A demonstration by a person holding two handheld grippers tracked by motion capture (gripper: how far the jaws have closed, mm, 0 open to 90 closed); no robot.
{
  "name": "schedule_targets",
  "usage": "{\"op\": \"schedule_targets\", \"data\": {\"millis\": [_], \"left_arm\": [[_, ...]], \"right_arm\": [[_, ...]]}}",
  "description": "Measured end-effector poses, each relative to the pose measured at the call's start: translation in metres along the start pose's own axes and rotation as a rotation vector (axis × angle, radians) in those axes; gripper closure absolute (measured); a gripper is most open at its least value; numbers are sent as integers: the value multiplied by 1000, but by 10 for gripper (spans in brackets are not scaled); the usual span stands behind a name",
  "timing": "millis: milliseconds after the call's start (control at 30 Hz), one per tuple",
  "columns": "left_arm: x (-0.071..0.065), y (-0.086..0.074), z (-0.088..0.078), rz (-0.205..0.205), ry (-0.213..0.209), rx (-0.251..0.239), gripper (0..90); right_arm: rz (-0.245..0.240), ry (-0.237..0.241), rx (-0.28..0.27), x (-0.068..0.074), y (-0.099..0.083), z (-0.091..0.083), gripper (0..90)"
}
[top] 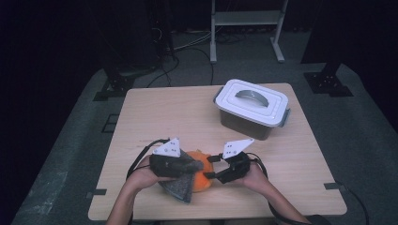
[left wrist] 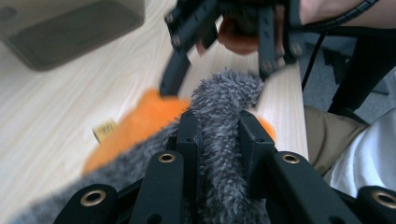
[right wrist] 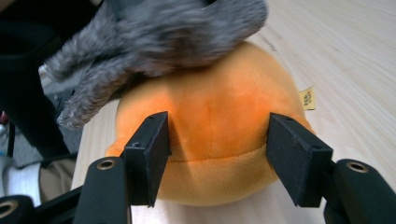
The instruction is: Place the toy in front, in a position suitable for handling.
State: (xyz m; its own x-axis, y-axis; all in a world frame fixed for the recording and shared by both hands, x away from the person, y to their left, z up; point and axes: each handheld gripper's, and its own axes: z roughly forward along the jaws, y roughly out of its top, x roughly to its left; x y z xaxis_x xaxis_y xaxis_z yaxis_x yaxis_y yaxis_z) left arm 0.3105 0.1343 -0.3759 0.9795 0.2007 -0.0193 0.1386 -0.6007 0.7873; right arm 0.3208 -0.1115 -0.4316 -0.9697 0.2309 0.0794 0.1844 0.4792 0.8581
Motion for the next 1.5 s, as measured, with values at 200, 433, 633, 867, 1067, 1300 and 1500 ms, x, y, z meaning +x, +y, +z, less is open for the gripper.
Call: {"op": "schedule_targets", "data": {"millis": [200,433,633,867,1067,1300,1500], "left_arm": [[3,4,13,12,26,98,728],[3,-9,12,-20,5,83,729],[0,-16,12,-35,-21,68,729],[0,-18,12,-43,-35,63,729],[2,-12,4,-31,-44,22,729],[8,-15,-5,-46,-6,18,735],[10,-18,-5,-59,-3,21,735]], "right_arm": [[-27,-3,23,8,0,5,373],[34,-31,29,0,-7,1,326],[53,7,22,-3,-6,10,314],[63,37,19,-2,-4,19,532],[40,52,35,0,-3,13,758],[16,44,51,-1,-2,-2,785],[24,14,52,-8,-9,-21,781]]}}
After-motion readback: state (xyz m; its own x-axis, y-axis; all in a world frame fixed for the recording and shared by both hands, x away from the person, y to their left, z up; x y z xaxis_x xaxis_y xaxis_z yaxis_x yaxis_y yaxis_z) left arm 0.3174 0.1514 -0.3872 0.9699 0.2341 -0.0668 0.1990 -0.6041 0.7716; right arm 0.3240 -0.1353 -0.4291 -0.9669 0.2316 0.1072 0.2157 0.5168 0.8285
